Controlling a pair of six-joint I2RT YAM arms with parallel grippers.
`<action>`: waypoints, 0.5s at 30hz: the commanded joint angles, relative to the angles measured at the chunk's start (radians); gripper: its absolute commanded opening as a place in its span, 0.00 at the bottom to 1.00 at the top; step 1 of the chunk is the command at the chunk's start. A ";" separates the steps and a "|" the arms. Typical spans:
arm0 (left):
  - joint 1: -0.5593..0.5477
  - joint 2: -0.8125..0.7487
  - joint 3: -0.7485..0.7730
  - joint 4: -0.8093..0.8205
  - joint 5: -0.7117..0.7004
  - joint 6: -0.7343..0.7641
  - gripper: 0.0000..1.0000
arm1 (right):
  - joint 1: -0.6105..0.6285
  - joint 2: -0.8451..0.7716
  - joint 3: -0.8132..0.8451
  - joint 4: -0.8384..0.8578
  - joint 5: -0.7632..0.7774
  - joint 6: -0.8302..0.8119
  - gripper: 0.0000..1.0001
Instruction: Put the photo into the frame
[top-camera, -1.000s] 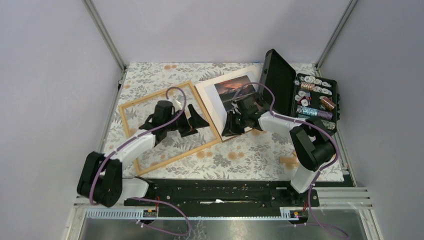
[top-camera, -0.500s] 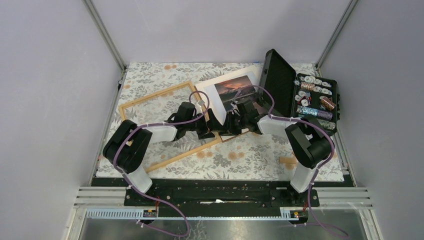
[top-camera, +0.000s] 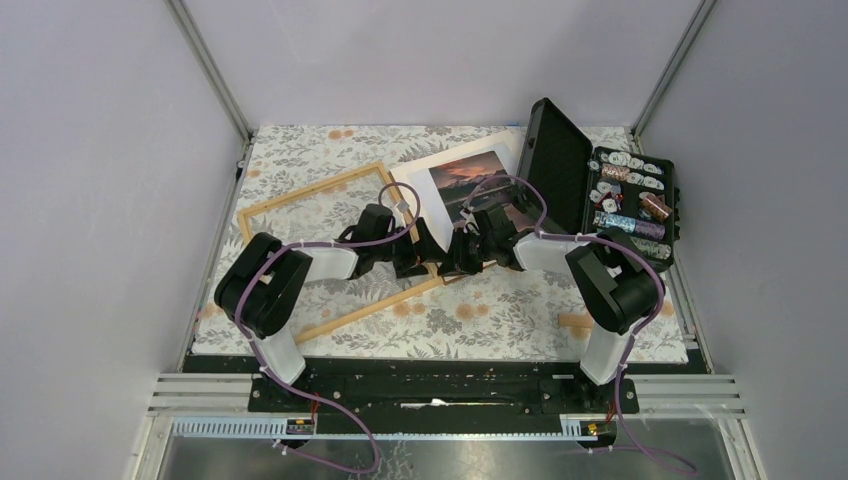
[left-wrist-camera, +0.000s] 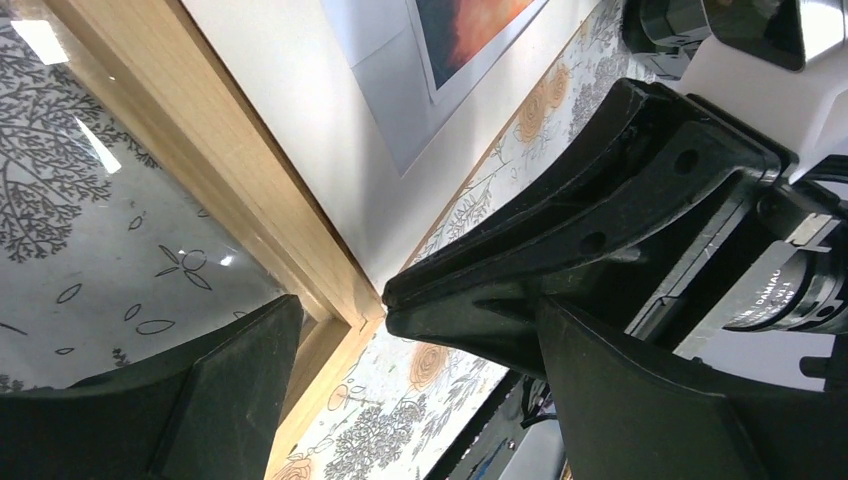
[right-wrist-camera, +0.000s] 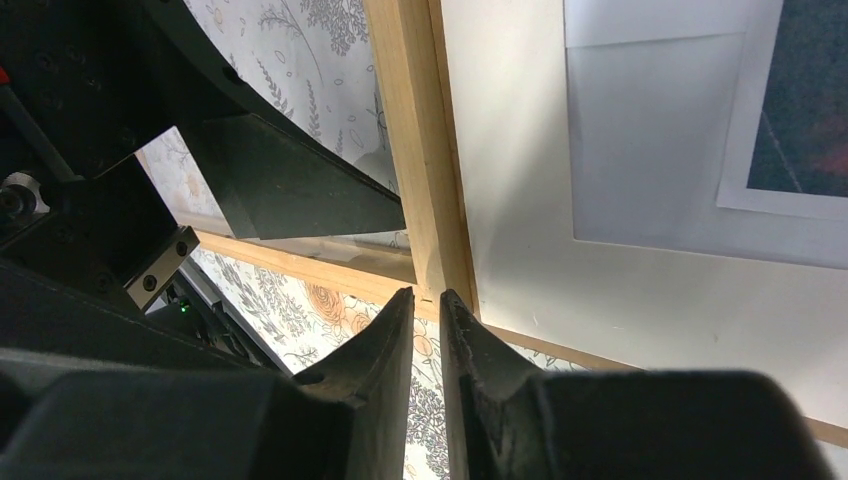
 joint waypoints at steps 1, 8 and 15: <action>0.001 -0.003 0.007 -0.052 -0.036 0.070 0.91 | 0.005 0.009 -0.004 0.052 -0.026 0.008 0.22; -0.002 -0.158 0.096 -0.236 -0.056 0.180 0.96 | 0.005 0.016 -0.015 0.057 -0.025 -0.003 0.22; 0.000 -0.321 0.025 -0.394 -0.106 0.199 0.97 | 0.006 0.029 -0.021 0.075 -0.041 -0.005 0.22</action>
